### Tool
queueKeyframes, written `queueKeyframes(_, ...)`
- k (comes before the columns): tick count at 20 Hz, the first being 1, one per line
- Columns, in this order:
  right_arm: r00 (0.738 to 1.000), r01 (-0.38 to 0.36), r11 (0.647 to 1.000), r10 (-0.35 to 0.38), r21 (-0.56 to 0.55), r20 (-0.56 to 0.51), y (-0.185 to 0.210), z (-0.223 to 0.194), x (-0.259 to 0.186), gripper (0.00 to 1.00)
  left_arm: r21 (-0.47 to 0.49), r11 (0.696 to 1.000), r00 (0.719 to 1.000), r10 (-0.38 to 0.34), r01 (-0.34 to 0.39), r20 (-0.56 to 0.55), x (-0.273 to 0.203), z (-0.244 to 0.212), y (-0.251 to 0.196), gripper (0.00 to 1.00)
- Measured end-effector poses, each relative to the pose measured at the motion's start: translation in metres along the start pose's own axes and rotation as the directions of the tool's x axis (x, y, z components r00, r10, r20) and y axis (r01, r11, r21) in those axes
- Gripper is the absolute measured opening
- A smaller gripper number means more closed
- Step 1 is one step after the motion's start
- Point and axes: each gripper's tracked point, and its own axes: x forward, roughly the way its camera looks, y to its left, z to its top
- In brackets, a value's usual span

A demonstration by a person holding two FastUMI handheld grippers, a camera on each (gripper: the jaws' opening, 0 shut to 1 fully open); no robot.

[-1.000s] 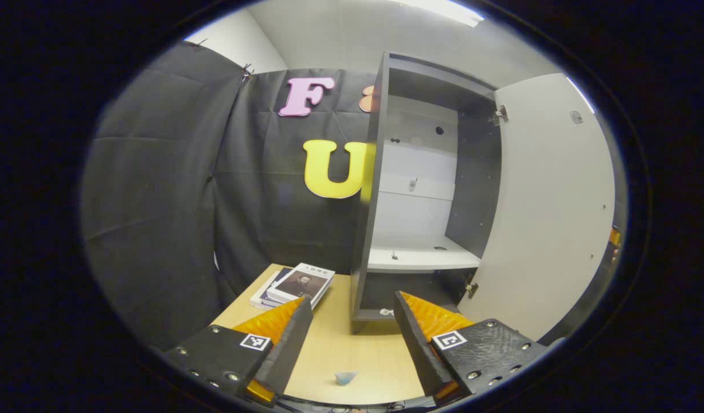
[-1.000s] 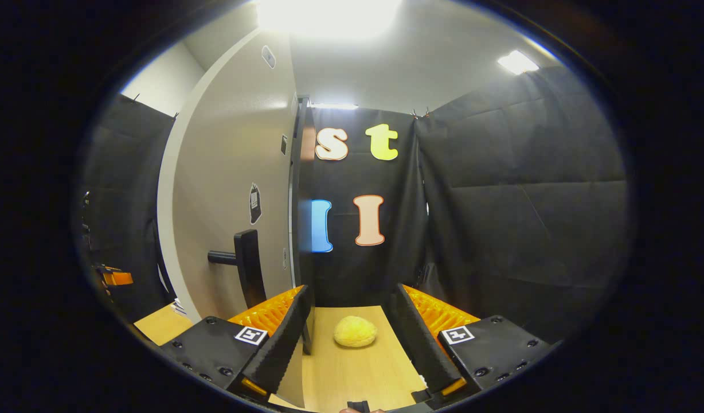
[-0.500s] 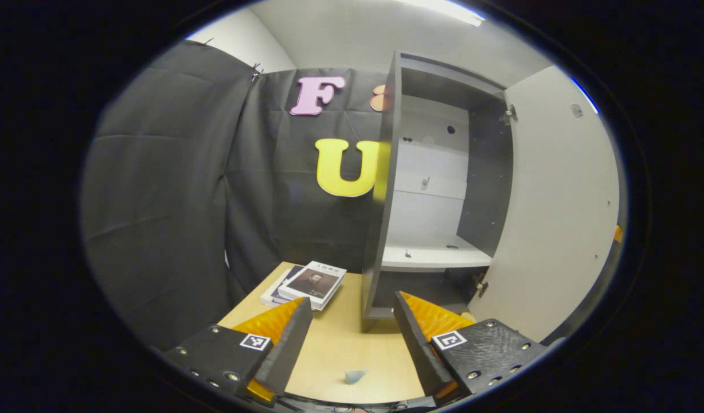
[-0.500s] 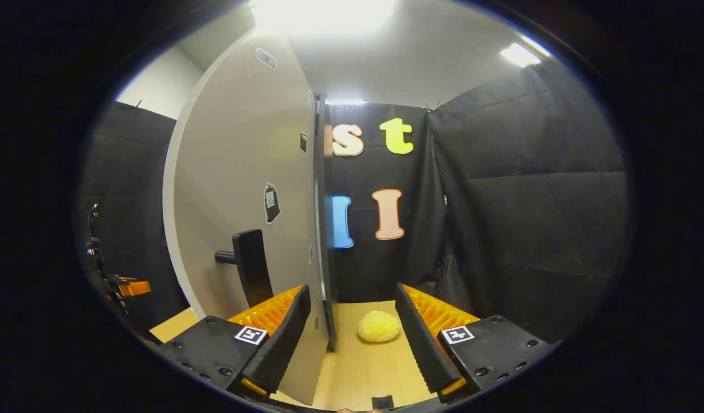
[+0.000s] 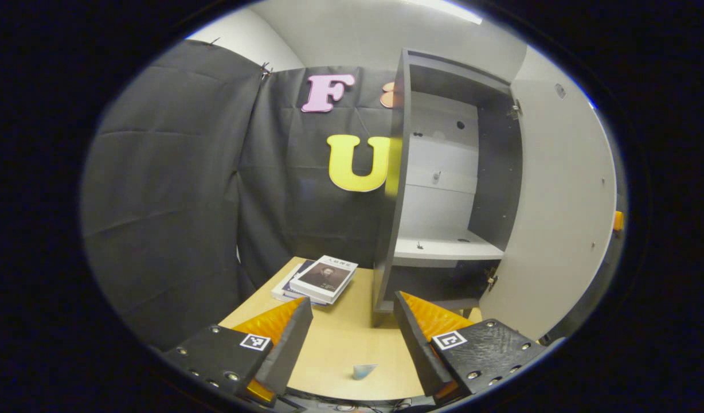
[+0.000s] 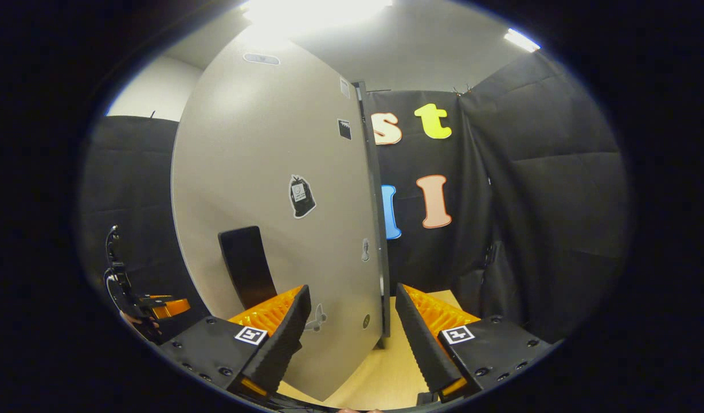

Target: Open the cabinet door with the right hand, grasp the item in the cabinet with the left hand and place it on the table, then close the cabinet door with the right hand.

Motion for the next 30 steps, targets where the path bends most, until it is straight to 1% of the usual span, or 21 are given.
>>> queueKeyframes(1,1.0,-0.013,1.0,0.013,-0.004,-0.006,0.003,0.0,0.003,0.92,0.0,1.0,1.0,0.008,-0.008,-0.005,-0.001,-0.001,0.003,0.87)
queueKeyframes(5,0.998,-0.07,0.997,0.07,-0.03,-0.005,0.028,0.003,0.02,0.92,-0.023,1.0,1.0,0.018,-0.018,0.0,-0.004,-0.001,0.008,0.87)
queueKeyframes(6,0.997,-0.082,0.997,0.082,-0.017,-0.005,0.035,0.001,0.025,0.92,-0.037,0.999,1.0,0.019,-0.019,0.002,-0.005,-0.002,0.009,0.87)
queueKeyframes(7,0.996,-0.093,0.996,0.093,0.0,-0.012,0.04,-0.002,0.029,0.95,-0.049,0.999,1.0,0.019,-0.019,0.006,-0.007,0.0,0.01,0.87)
queueKeyframes(8,0.994,-0.105,0.994,0.106,0.009,-0.02,0.047,-0.005,0.033,0.92,-0.056,0.998,1.0,0.02,-0.02,0.01,-0.009,0.002,0.01,0.87)
queueKeyframes(9,0.993,-0.118,0.993,0.118,0.012,-0.028,0.052,-0.007,0.036,0.92,-0.054,0.998,1.0,0.024,-0.023,0.012,-0.01,0.003,0.012,0.87)
queueKeyframes(10,0.991,-0.132,0.991,0.132,0.009,-0.032,0.058,-0.008,0.04,0.96,-0.046,0.999,1.0,0.029,-0.028,0.013,-0.011,0.003,0.016,0.87)
queueKeyframes(11,0.989,-0.143,0.99,0.143,0.006,-0.033,0.063,-0.007,0.045,0.92,-0.038,0.999,0.999,0.035,-0.035,0.012,-0.012,0.003,0.019,0.87)
queueKeyframes(12,0.987,-0.156,0.988,0.156,0.001,-0.03,0.069,-0.008,0.05,0.97,-0.033,0.999,0.999,0.041,-0.041,0.01,-0.012,0.002,0.021,0.87)
queueKeyframes(14,0.981,-0.194,0.981,0.194,0.011,-0.021,0.082,-0.012,0.062,0.97,-0.045,0.998,0.999,0.045,-0.045,0.005,-0.014,0.001,0.025,0.87)
queueKeyframes(16,0.973,-0.228,0.972,0.23,0.058,-0.031,0.099,-0.021,0.078,0.97,-0.057,0.997,0.999,0.047,-0.047,-0.006,-0.017,-0.001,0.029,0.87)
queueKeyframes(17,0.966,-0.254,0.964,0.257,0.078,-0.037,0.11,-0.023,0.083,0.92,-0.055,0.997,0.999,0.051,-0.052,-0.01,-0.018,-0.002,0.032,0.87)
queueKeyframes(18,0.959,-0.276,0.957,0.281,0.09,-0.045,0.121,-0.029,0.09,0.97,-0.05,0.997,0.998,0.054,-0.055,-0.007,-0.019,-0.002,0.035,0.87)
queueKeyframes(19,0.955,-0.287,0.954,0.292,0.088,-0.046,0.126,-0.031,0.094,0.97,-0.048,0.997,0.999,0.052,-0.052,0.001,-0.02,0.001,0.037,0.87)
queueKeyframes(22,0.967,-0.253,0.966,0.254,0.046,-0.02,0.12,-0.027,0.095,0.98,-0.045,0.998,0.999,0.042,-0.041,0.026,-0.028,0.009,0.04,0.87)
queueKeyframes(25,0.977,-0.209,0.977,0.21,0.042,-0.019,0.116,-0.03,0.097,0.98,-0.04,0.999,0.998,0.01,-0.008,0.055,-0.03,0.015,0.036,0.87)
queueKeyframes(28,0.991,-0.133,0.991,0.134,0.009,-0.03,0.104,-0.027,0.094,0.98,-0.04,0.998,0.995,-0.044,0.047,0.089,-0.03,0.022,0.021,0.87)
queueKeyframes(30,0.996,-0.085,0.996,0.085,-0.011,-0.032,0.086,-0.027,0.088,0.98,-0.03,0.997,0.992,-0.072,0.076,0.107,-0.028,0.027,0.011,0.87)
